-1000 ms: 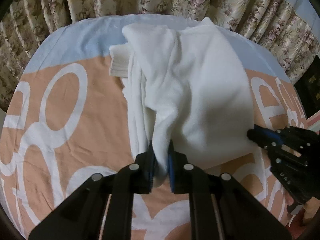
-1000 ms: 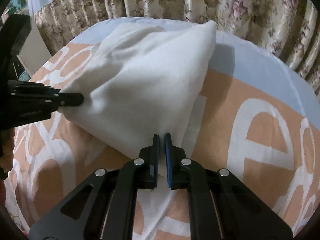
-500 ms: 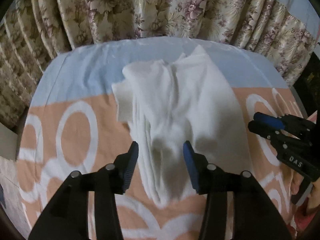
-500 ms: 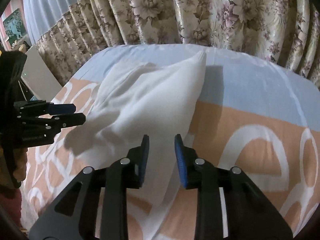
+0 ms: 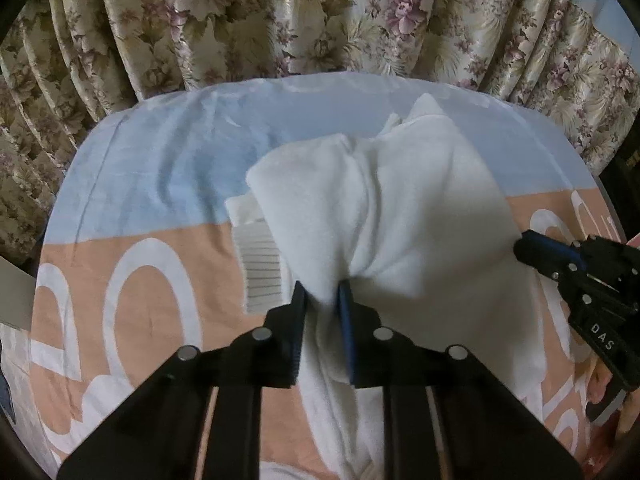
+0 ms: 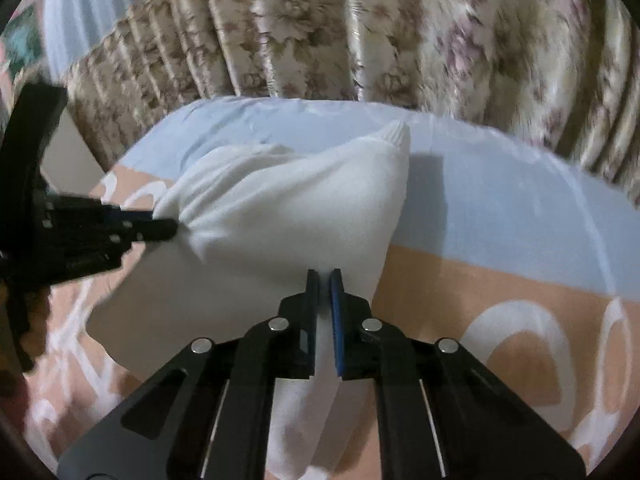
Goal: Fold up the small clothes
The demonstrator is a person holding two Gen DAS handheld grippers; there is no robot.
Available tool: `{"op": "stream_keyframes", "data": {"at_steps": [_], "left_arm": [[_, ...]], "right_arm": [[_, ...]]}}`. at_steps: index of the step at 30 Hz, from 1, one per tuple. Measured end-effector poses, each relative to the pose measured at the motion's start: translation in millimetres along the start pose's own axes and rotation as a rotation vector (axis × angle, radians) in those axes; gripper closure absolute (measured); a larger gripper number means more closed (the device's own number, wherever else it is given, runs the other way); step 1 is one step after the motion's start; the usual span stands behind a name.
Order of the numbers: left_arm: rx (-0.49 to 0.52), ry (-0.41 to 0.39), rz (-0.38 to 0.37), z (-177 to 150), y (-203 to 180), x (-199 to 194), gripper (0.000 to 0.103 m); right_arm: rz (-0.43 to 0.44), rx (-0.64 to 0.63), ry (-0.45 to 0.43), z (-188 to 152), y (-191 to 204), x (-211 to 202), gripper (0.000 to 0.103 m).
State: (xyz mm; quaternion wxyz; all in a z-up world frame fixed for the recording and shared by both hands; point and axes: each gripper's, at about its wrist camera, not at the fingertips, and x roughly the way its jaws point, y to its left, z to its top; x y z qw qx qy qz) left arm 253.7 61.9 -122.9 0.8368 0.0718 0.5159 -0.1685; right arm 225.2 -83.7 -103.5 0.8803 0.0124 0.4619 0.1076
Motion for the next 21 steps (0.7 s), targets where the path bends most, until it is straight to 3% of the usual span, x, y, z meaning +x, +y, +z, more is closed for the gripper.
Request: {"op": "stream_keyframes", "data": {"at_steps": [3,6,11,12,14,15,21], "left_arm": [[-0.021,0.017,-0.036,-3.8,8.3,6.7,0.086],[-0.003,0.008,-0.021,-8.7,2.6,3.2,0.086],[-0.006,-0.014,-0.020,-1.2,-0.9,-5.3,0.077],[-0.004,-0.035,-0.017,1.8,-1.2,-10.9,0.076],[0.004,-0.064,-0.015,13.6,-3.0,-17.4,0.057],[0.002,-0.063,-0.010,19.0,-2.7,-16.3,0.054],[-0.027,-0.020,0.084,49.8,7.3,15.2,0.053]], "right_arm": [[0.001,0.016,0.011,-6.8,-7.1,5.0,0.097],[0.022,0.053,0.021,-13.3,-12.8,4.4,0.097],[0.132,0.119,-0.010,2.0,-24.7,-7.3,0.091],[0.141,0.140,-0.024,8.4,-29.2,-9.1,0.086],[0.126,0.151,-0.039,17.9,-34.8,-8.3,0.074],[0.114,0.151,-0.039,23.9,-37.2,-4.6,0.070],[0.063,0.202,0.000,40.4,-53.0,29.9,0.059]]}}
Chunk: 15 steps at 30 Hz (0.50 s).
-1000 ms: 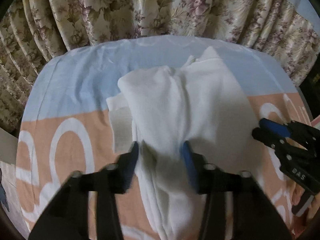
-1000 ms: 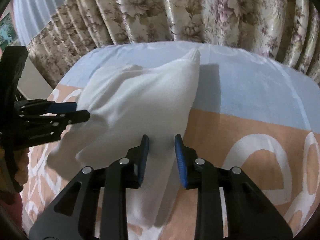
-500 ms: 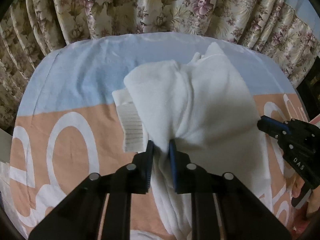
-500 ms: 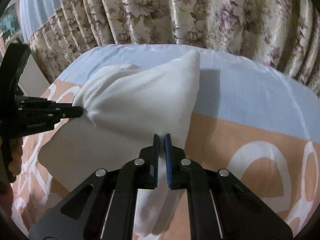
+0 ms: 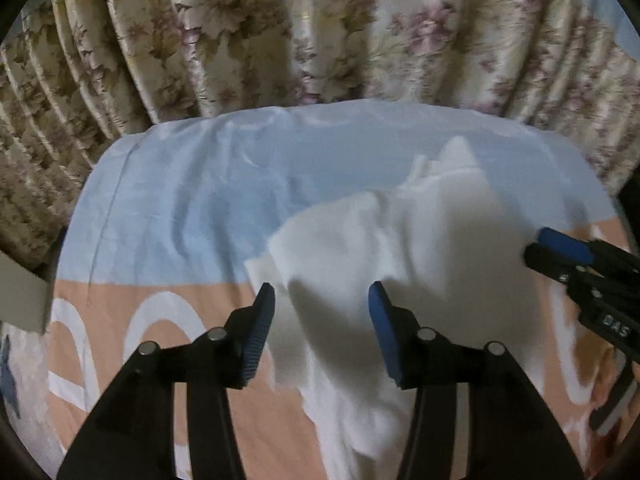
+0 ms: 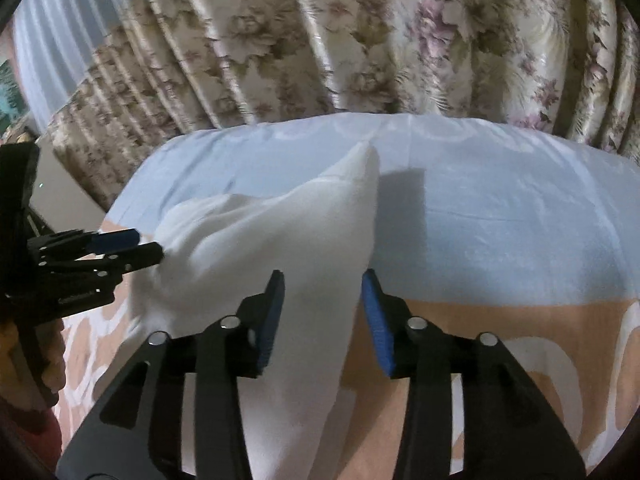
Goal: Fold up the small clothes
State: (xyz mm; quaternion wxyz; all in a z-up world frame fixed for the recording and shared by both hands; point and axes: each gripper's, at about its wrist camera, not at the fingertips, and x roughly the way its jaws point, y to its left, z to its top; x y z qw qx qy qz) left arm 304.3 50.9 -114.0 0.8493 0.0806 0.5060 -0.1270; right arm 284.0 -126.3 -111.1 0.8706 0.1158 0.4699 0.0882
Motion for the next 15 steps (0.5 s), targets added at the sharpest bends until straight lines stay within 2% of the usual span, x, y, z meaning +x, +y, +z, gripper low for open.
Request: {"op": "stream_keyframes", "data": {"at_steps": [2,3,4,5,6,7,9,11,15], "left_arm": [[-0.013,0.009,-0.018,2.3,3.9,8.7,0.053],[-0.014,0.006,-0.027,2.1,6.4,9.5,0.056],[-0.013,0.002,-0.038,1.3,8.2,9.6,0.067],[-0.010,-0.001,-0.051,0.2,10.4,9.3,0.081],[-0.008,-0.004,-0.048,-1.8,11.5,7.3,0.086],[0.001,-0.011,0.002,-3.9,14.8,6.1,0.095],[0.011,0.008,0.079,-7.5,23.1,12.8,0.097],[-0.044,0.047,0.045,-15.6,38.6,20.8,0.097],[-0.055,0.007,0.013,-29.6,39.3,-4.3,0.097]], "right_arm": [[0.004,0.023,0.021,-1.7,-2.9,10.2,0.059],[0.009,0.029,0.030,-3.1,-3.0,15.6,0.071],[0.030,0.031,0.027,-4.5,-1.5,17.9,0.081],[0.022,0.017,0.009,-6.0,2.9,16.8,0.083],[0.010,-0.011,-0.010,-6.9,8.0,14.2,0.086],[-0.006,-0.049,-0.029,-8.1,15.0,11.4,0.087],[-0.039,-0.096,-0.038,-8.3,22.2,12.0,0.088],[-0.050,-0.099,-0.017,-8.5,18.7,17.4,0.087],[0.001,-0.072,-0.046,-10.9,11.9,3.7,0.079]]}}
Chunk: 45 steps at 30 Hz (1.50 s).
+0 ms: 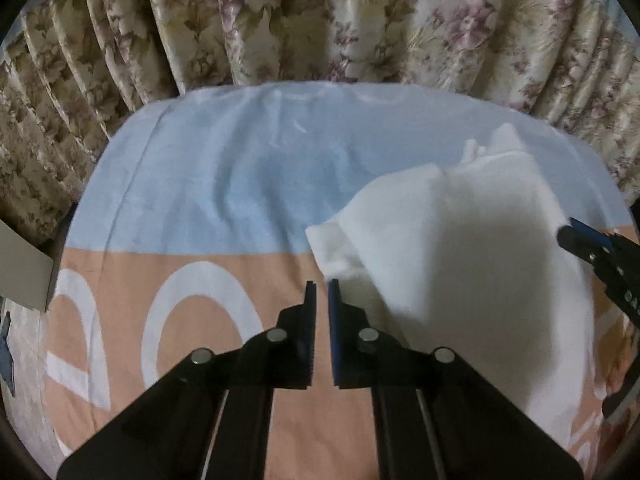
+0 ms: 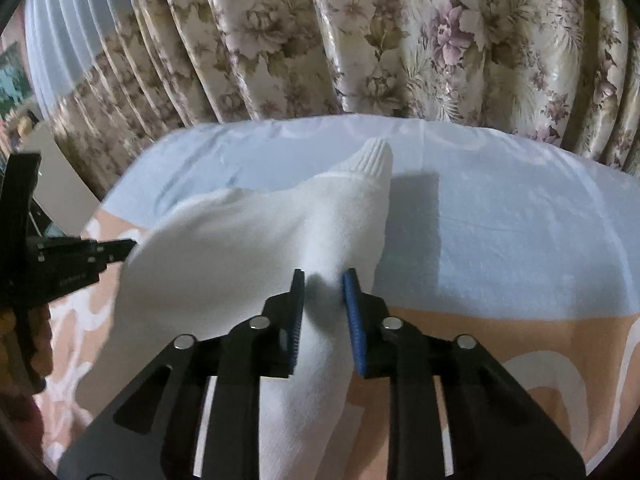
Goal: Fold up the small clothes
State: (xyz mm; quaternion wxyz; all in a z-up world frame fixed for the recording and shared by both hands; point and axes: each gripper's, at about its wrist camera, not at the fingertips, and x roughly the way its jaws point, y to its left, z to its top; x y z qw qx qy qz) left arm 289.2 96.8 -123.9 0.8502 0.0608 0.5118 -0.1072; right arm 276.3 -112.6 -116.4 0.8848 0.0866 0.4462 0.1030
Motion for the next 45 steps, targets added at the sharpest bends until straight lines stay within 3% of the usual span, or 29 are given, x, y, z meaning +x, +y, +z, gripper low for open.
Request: {"op": "stream_keyframes", "data": {"at_steps": [3,4,5,7,9,11,13,18,20,22,23,25,36,39,45], "left_arm": [[0.032,-0.040,-0.049,-13.7,-17.1,-33.7,0.096],[0.041,-0.048,-0.070,-16.0,-23.7,-39.9,0.089],[0.072,-0.057,-0.092,-21.4,-36.0,-49.7,0.071],[0.133,-0.064,-0.091,-28.0,-57.9,-58.1,0.050],[0.206,-0.054,-0.101,-41.1,-78.9,-58.5,0.050],[0.233,-0.033,-0.037,-50.4,-83.5,-45.0,0.050],[0.198,0.009,-0.014,-55.6,-73.2,-27.9,0.050],[0.064,0.059,-0.108,-67.7,-33.6,-14.2,0.044],[0.040,0.053,-0.105,-68.2,-28.9,-17.4,0.035],[0.028,0.023,-0.099,-64.3,-29.3,-28.4,0.024],[0.032,0.009,-0.101,-63.3,-32.1,-34.3,0.017],[0.040,-0.021,-0.112,-59.2,-35.6,-43.3,0.011],[-0.013,0.058,-0.129,-40.4,-27.5,-0.4,0.010],[-0.021,0.029,-0.203,-36.3,-34.2,-8.6,0.010],[0.048,0.053,-0.099,-39.6,-43.6,9.5,0.007]], "right_arm": [[0.009,-0.035,-0.034,-3.2,8.2,-21.6,0.074],[0.006,-0.048,-0.038,-5.3,11.0,-26.8,0.069],[0.006,-0.056,-0.038,-6.4,13.0,-29.6,0.069],[0.007,-0.060,-0.035,-12.3,15.9,-36.8,0.069],[0.008,-0.049,-0.026,-17.7,15.3,-39.7,0.068],[0.006,-0.046,-0.016,-21.9,15.4,-39.5,0.068],[0.003,-0.049,-0.005,-27.1,16.8,-38.9,0.068],[-0.004,-0.051,0.016,-37.7,17.2,-37.5,0.068],[0.006,-0.046,0.017,-39.8,16.4,-38.5,0.068],[0.025,-0.034,0.006,-40.3,16.0,-42.6,0.051],[0.027,-0.029,-0.003,-39.5,15.9,-44.8,0.047],[0.019,-0.030,-0.015,-37.6,15.4,-48.5,0.044],[-0.001,-0.013,-0.007,-34.3,9.4,-43.3,0.033],[-0.009,-0.017,-0.011,-33.6,8.8,-41.1,0.029],[-0.005,-0.009,-0.010,-30.9,6.3,-37.2,0.028]]}}
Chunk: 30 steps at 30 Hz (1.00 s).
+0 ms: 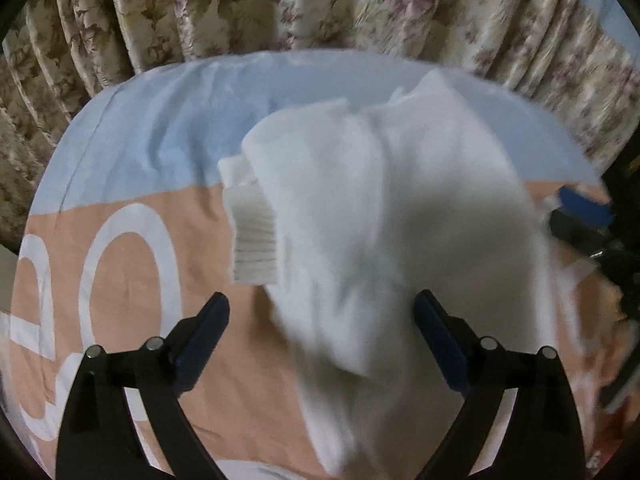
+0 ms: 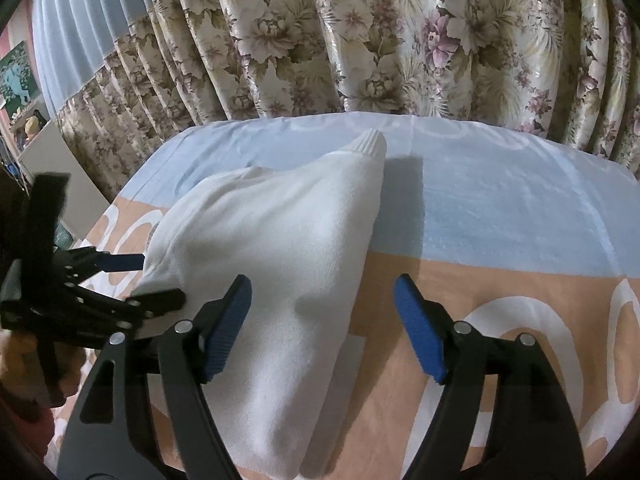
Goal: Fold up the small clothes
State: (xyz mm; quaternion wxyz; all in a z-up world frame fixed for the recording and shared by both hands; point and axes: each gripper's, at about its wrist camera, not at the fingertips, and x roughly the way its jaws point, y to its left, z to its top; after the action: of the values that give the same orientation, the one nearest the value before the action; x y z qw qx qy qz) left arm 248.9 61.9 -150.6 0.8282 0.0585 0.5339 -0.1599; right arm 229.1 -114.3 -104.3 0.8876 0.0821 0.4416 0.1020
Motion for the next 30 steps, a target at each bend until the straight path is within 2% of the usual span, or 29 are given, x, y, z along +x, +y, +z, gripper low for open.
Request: {"op": "stream_keyframes", "data": {"at_steps": [1,5,12,13,16,18,20,21,23,27,30], "left_arm": [[-0.007,-0.003,-0.007,-1.7,3.3,1.8,0.002],[-0.067,0.026,-0.085,-2.4,14.6,15.8,0.001],[-0.014,0.029,-0.082,-2.4,2.8,17.5,0.002],[-0.004,0.027,-0.084,-3.1,1.3,16.6,0.005],[0.025,0.019,-0.142,-5.7,-4.6,11.0,0.027],[0.033,0.023,-0.154,-4.6,-6.0,10.7,0.033],[0.035,0.022,-0.175,-3.6,-5.9,9.2,0.046],[0.037,0.021,-0.181,-3.6,-6.2,7.4,0.049],[0.066,0.021,-0.168,-2.8,-9.3,4.4,0.053],[0.062,0.025,-0.166,-0.8,-10.2,5.8,0.053],[0.085,0.024,-0.133,-0.1,-16.0,5.5,0.052]], "right_arm": [[-0.002,-0.004,-0.001,0.0,0.3,-0.1,0.026],[-0.005,0.003,0.001,0.9,-0.6,3.9,0.022],[-0.002,0.013,0.042,-0.8,-1.0,17.5,0.020],[0.004,0.019,0.045,-1.3,-1.6,19.3,0.020],[0.013,0.032,0.062,-3.2,-2.1,25.2,0.020],[0.017,0.037,0.077,-4.5,-1.1,30.1,0.020],[0.022,0.038,0.090,-5.8,0.2,34.2,0.020],[0.025,0.038,0.093,-6.2,0.7,35.3,0.020],[0.031,0.043,0.099,-6.5,1.0,38.1,0.019],[0.057,0.073,0.123,-2.8,-3.8,50.0,0.015],[0.064,0.074,0.144,0.2,-4.4,59.9,0.013]]}}
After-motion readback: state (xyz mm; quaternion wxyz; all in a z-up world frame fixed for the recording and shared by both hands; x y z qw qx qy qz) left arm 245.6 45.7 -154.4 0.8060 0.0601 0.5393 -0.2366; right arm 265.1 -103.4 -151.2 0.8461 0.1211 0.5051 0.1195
